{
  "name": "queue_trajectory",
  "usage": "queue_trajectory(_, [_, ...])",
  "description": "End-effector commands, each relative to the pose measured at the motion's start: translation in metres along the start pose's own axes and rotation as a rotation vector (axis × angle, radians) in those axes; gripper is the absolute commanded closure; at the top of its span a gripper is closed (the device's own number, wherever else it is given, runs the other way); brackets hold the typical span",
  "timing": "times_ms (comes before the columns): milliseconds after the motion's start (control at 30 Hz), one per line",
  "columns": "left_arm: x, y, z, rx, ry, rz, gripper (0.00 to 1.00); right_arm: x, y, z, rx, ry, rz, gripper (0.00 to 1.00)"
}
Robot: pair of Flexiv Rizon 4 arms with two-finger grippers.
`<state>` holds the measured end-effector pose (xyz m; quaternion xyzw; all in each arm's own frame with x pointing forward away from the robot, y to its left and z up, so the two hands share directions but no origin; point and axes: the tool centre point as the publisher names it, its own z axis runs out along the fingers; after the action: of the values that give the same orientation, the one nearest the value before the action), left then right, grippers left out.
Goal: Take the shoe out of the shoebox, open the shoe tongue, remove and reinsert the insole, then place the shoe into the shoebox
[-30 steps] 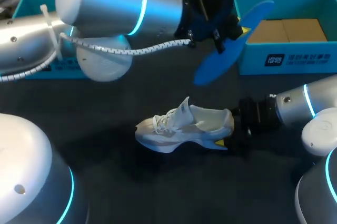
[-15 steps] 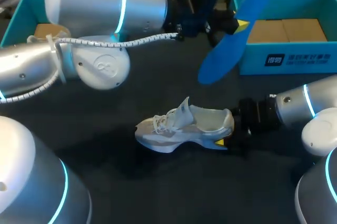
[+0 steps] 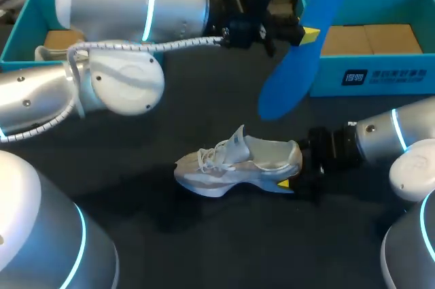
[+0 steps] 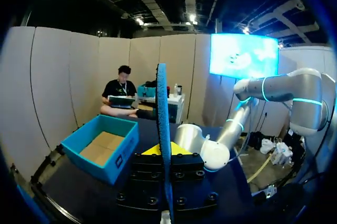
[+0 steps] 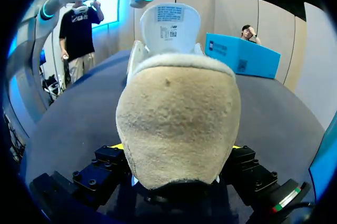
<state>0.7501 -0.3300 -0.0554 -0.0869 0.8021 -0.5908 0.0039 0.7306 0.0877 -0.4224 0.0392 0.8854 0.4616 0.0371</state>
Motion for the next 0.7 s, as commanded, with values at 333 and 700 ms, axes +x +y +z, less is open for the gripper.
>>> queue_trajectory(333, [-0.002, -0.039, -0.042, 0.098, 0.245, -0.222, 1.00, 0.001, 0.001, 0.001, 0.005, -0.001, 0.000, 1.00])
queue_trajectory(700, [0.027, -0.058, -0.070, 0.189, 0.319, -0.342, 1.00, 0.001, 0.001, 0.001, 0.005, -0.001, 0.000, 1.00])
